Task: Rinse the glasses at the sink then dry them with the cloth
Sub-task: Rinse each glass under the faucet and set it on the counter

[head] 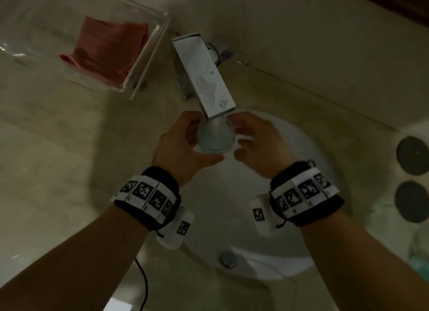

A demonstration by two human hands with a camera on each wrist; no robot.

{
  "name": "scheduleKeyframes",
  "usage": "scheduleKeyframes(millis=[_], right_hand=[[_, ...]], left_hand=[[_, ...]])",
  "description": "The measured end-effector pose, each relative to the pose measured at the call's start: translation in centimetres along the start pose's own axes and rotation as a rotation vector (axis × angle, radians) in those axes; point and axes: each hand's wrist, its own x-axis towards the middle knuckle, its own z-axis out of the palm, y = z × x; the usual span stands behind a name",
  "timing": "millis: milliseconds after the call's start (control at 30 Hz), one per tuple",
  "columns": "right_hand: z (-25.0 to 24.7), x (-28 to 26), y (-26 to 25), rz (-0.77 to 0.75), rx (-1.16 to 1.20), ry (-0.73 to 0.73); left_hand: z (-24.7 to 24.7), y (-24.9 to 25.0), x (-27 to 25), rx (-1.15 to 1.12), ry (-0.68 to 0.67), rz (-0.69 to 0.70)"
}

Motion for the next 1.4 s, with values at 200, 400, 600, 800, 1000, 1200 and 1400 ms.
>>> scheduleKeyframes(millis=[200,400,600,800,1000,1200,1400], right_hand=[[2.4,-0.9,2.2,-0.065,0.085,0.071],[2.4,-0.8,2.5,-0.080,0.125,0.107],[2.3,-1.0,2.9,0.025,0.137,0.118],[2.9,-1.2,3.6,0.388,0.329,0.040],[3.3,-0.9,3.2,0.469,0.306,0.045],[3.4,-0.2,2.6,0.452,0.286,0.101],[3.9,0.3,1.7,0.363,0.175,0.167]], left_hand=[[0.3,-0.4,0.0,-0.109,-0.100,-0.010],[0.0,-0.4,0.6,-0.157,-0.153,-0.022],[0.0,-0.5,1.0,-0.151,-0.179,-0.068],[0.4,-1.9,1.1,0.051,-0.229,-0.267],[1.1,-1.9,1.0,0.121,-0.202,-0.377],[1.3,-0.4,1.7,-0.248,-0.137,-0.565],[0.8,-0.3,2.0,-0.361,-0.134,-0.502]])
